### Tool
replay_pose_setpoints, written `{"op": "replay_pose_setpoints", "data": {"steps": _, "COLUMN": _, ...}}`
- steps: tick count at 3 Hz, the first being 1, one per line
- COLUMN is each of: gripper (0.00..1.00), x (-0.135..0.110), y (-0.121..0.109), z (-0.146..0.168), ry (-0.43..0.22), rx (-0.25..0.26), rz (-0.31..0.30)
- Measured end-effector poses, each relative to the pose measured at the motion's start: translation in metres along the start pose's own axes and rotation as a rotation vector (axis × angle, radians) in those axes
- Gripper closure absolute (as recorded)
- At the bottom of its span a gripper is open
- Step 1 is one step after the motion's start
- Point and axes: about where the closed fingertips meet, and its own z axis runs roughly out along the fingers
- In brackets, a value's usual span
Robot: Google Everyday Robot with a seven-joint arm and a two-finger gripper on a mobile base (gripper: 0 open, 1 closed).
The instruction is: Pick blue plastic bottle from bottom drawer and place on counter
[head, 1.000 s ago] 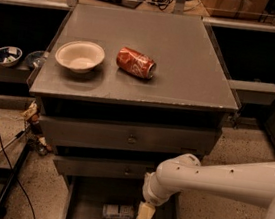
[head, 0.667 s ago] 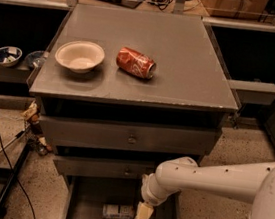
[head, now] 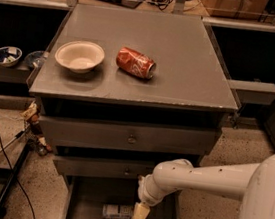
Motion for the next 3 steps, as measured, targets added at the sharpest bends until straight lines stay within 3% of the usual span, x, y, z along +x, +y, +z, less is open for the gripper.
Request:
{"op": "replay_pose_setpoints", "data": {"steps": 1, "gripper": 0.0, "x": 0.004, "y": 0.001, "z": 0.018, "ry": -0.02, "rx": -0.022, "rz": 0.004}}
{"op": "replay_pose_setpoints", "data": {"steps": 2, "gripper": 0.0, "x": 0.012, "y": 0.002, "z": 0.064, "ry": -0.015, "rx": -0.065, "rz": -0.022}}
{"op": "replay_pose_setpoints", "data": {"steps": 3, "gripper": 0.0, "x": 0.012, "y": 0.002, "z": 0.065, "ry": -0.015, "rx": -0.065, "rz": -0.022}}
